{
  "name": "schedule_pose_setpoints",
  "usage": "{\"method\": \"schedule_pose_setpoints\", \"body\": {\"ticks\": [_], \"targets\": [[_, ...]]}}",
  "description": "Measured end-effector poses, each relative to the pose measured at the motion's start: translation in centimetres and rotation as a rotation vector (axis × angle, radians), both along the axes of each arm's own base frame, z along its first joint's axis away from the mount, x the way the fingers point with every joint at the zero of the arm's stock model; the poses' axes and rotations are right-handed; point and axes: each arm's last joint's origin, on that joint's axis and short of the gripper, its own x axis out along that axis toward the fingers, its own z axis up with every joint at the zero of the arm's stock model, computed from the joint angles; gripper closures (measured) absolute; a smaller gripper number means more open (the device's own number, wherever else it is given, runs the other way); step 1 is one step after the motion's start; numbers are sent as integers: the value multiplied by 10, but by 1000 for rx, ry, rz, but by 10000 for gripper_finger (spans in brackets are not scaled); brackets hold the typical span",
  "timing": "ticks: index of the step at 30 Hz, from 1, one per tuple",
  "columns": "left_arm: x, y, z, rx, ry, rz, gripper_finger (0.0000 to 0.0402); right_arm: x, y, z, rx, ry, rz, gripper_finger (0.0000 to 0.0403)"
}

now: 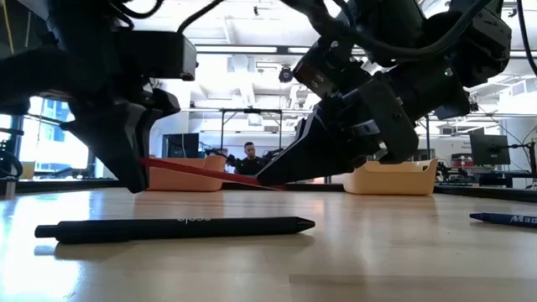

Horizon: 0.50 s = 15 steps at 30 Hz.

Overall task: Sort crayons/erasers/pens/pencils in bins
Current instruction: Put the red colored pencil into the white bin

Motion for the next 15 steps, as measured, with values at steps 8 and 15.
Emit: {"method": "schedule_pose_setpoints", "body": {"ticks": [8, 15], "targets": [[-6, -5, -1, -22, 20, 81, 398, -4, 7, 11, -32, -14, -11, 291], [-29, -26, 17, -108, 46, 206, 400, -22, 11, 55, -127, -7, -72, 223]]}}
